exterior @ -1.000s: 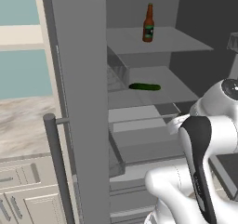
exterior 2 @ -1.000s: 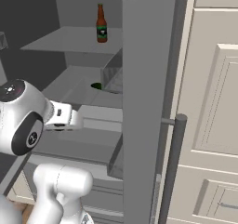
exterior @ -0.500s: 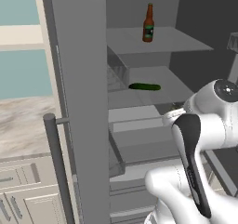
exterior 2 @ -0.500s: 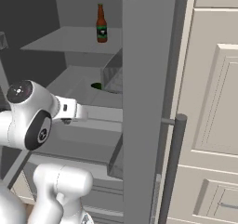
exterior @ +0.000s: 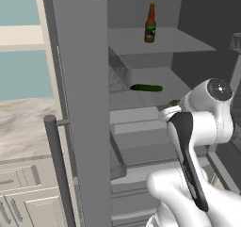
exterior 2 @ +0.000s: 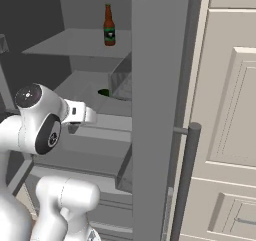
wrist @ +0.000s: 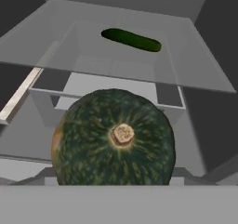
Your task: Place the beer on the top shelf of the fridge to keep it out of children's reach, and place the cucumber and squash on lower shelves for easy access.
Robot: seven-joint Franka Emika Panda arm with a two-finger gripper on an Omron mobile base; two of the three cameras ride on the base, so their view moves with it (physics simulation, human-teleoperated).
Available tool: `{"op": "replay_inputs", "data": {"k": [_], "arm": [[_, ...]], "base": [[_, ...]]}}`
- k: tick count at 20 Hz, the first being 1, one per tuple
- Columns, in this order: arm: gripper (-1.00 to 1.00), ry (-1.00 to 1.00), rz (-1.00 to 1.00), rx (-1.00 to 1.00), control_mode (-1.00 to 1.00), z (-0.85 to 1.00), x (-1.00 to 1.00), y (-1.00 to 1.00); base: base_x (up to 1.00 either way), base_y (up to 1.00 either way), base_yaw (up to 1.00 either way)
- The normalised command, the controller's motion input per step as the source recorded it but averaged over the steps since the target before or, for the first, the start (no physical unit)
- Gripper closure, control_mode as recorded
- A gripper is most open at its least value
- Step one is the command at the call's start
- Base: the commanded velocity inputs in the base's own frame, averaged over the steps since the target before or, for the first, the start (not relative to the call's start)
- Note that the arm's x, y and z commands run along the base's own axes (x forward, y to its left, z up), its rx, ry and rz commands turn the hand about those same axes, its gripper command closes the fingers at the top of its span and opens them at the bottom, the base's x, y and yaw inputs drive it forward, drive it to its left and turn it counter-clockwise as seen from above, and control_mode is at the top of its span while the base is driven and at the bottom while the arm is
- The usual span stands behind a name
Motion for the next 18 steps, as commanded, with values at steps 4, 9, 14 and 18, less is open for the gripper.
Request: {"op": "replay_inputs", "data": {"k": [4, 9, 14, 18], "arm": [[1.00, 0.00, 0.00, 0.01, -1.00, 0.00, 0.48, 0.04], [1.00, 0.00, -0.04, 0.05, -1.00, 0.00, 0.50, 0.01], [1.00, -0.01, -0.04, 0.03, -1.00, 0.00, 0.37, 0.04], [1.00, -0.02, -0.03, 0.01, -1.00, -0.02, 0.31, 0.06]], "base": [[0.00, 0.00, 0.00], [0.00, 0.00, 0.00], [0.00, 0.00, 0.00], [0.00, 0.00, 0.00]]}}
